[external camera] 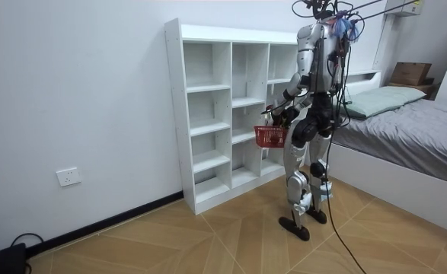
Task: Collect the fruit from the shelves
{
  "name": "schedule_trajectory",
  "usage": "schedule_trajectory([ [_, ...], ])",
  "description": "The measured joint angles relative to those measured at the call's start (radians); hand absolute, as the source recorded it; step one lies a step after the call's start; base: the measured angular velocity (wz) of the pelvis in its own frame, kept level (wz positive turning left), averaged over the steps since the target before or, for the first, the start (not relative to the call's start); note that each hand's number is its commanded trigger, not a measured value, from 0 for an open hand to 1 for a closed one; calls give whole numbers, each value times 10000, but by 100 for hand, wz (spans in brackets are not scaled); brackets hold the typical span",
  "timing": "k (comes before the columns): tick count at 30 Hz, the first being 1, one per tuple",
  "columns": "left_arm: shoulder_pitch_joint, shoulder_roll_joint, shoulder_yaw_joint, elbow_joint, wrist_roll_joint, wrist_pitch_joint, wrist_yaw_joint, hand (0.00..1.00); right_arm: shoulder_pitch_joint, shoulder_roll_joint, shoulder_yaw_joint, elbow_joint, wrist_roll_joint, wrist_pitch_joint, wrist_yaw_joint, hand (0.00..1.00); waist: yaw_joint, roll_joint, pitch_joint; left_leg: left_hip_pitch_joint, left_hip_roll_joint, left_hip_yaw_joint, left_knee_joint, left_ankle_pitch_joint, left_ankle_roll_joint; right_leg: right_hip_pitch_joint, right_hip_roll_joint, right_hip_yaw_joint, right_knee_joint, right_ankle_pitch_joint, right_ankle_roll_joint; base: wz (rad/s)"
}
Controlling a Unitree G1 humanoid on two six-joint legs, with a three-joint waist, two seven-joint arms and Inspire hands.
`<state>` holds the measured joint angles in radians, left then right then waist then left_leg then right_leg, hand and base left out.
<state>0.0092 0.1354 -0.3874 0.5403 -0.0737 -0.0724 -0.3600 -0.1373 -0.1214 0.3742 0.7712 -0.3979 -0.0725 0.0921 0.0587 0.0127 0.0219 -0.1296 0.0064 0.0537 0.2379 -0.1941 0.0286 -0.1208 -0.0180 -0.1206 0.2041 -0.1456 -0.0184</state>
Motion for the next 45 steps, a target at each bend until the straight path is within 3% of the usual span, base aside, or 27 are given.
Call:
schedule_trajectory([
  [3, -7, -15, -2, 0, 0, 0, -30, 100, -12, 0, 86, 0, -2, 0, 191, 100, 1, -20, 13, -7, 0, -1, -1, 0, 0, -10, -9, 52, -1, -4, 4, 0],
  [4, -9, -16, -2, 0, 0, 0, -30, 100, -12, -1, 93, 0, -2, 0, 216, 62, 1, -23, 15, -9, -1, -1, -1, 0, 0, -12, -9, 53, -1, -5, 5, 0],
  [5, -11, -17, -2, 0, 0, 0, -31, 100, -13, -6, 125, -1, -3, 0, 227, 5, 1, -23, 15, -12, -2, 0, -1, 0, 0, -15, -10, 56, -1, -6, 6, 0],
  [6, -12, -18, -2, 0, 1, 0, -32, 100, -14, -8, 159, -1, -3, 0, 245, 0, 1, -23, 15, -13, -3, -1, -1, 0, 0, -16, -10, 59, -1, -8, 7, 0],
  [45, -134, 68, -176, -6, -27, 9, 230, 100, -16, -92, 459, 207, 75, 9, 369, 0, -51, -24, 1, 33, -24, -17, 8, 0, 0, 38, 18, 48, 17, -8, 6, 0],
])
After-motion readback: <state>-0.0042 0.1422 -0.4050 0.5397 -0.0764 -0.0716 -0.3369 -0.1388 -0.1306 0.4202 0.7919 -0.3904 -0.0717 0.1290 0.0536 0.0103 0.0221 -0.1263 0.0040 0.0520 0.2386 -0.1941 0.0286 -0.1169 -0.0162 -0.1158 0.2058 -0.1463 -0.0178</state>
